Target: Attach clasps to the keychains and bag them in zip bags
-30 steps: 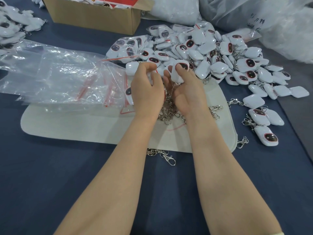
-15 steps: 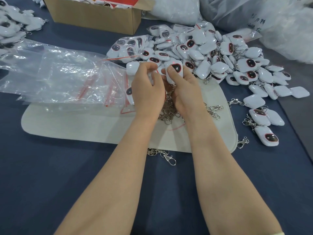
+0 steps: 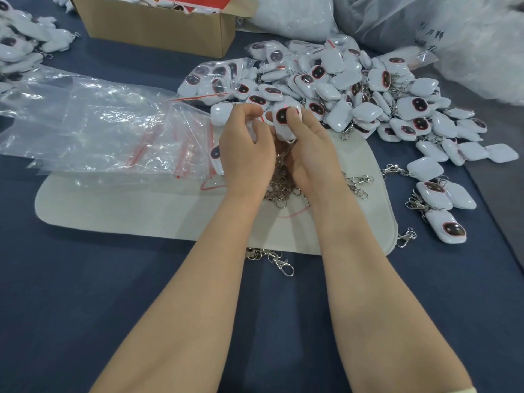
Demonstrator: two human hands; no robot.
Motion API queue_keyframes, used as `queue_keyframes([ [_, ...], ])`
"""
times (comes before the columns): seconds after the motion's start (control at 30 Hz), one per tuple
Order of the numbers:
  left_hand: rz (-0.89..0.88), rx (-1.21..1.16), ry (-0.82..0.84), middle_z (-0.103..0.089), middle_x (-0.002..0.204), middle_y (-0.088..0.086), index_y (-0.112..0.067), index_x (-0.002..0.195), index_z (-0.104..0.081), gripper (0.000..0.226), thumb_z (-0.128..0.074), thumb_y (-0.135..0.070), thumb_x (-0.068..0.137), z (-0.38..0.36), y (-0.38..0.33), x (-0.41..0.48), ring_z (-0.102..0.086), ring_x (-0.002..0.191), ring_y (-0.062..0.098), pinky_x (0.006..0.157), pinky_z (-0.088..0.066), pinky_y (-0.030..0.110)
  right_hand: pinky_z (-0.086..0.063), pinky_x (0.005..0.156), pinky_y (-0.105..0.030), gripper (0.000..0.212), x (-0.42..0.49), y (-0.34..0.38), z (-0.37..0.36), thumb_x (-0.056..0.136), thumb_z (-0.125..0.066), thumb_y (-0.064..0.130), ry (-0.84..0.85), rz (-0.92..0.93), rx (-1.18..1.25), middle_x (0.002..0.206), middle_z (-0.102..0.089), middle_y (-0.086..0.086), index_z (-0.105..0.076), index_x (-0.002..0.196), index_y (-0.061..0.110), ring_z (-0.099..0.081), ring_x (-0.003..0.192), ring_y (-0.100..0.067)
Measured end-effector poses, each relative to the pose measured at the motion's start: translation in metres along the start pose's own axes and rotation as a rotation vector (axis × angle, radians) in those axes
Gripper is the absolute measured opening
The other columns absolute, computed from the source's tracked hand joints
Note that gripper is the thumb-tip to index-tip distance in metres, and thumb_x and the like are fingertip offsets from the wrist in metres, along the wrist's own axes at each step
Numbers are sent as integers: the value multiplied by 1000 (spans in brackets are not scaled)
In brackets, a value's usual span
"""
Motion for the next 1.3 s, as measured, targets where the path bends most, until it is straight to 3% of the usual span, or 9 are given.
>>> queue_keyframes([
  [0.23,4,-8,13,-60,92,-10,-17,98,-57,20,-44,-4,89,0,0,0,-62,92,13,86,-46,19,-53,83,-32,24,3,-7,0,103,-43,12,1,-56,10,87,-66,-13,-61,89,4,-65,79,-22],
  [0.3,0,-5,5,-59,91,-13,-16,98,-58,19,-45,-5,89,0,0,0,-59,91,7,82,-43,11,-52,86,-34,22,4,-8,-1,101,-46,11,21,-63,20,85,-66,-11,-60,86,5,-64,79,-22],
  [0.37,0,-2,0,-58,90,-14,-14,99,-59,20,-45,-4,89,1,0,0,-56,90,3,78,-38,3,-53,80,-30,18,6,-8,0,99,-49,6,28,-48,-19,81,-66,-10,-60,85,4,-64,77,-20],
  [0.5,3,-4,7,-57,89,-16,-16,97,-57,20,-45,-3,88,0,0,0,-56,89,3,77,-38,2,-51,77,-32,6,6,-7,4,96,-52,2,-1,2,-141,89,-62,-18,-57,97,-3,-59,85,-27],
  [0.63,-8,8,-5,-59,93,-9,-11,101,-60,20,-46,-3,88,1,0,1,-56,93,6,80,-38,5,-51,62,-25,11,5,-3,3,94,-55,1,31,50,-195,67,-61,-3,-55,84,6,-62,64,-15],
  [0.83,-9,13,-6,-59,93,-11,-13,100,-60,21,-46,-3,88,0,0,0,-55,93,5,79,-37,3,-53,72,-31,12,7,-8,3,97,-52,7,17,-12,-123,85,-62,-18,-60,89,3,-62,80,-26],
  [1.0,5,-1,7,-59,92,-12,-17,97,-57,20,-44,-4,88,-1,1,-1,-57,93,7,80,-40,7,-56,69,-31,20,9,-15,11,99,-47,6,-107,-106,111,77,-68,-16,-62,87,0,-68,68,-24],
  [1.13,6,-1,5,-59,94,-10,-15,98,-58,20,-45,-3,89,-1,1,-1,-56,94,6,79,-38,5,-57,75,-32,21,9,-8,15,100,-44,4,-121,-28,13,79,-69,-15,-62,90,-3,-68,74,-24],
  [1.3,6,0,10,-59,94,-10,-16,97,-57,20,-45,-3,89,-1,0,-1,-57,94,7,78,-38,4,-56,60,-24,23,6,-3,15,99,-45,3,-138,-4,49,69,-69,-7,-61,83,1,-68,62,-16],
])
Point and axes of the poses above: each hand's wrist, its own x-axis towards the middle knuckle, its own z-axis out of the back of the hand, y = z × x, the point moved 8 cm from there along x, towards the middle knuckle
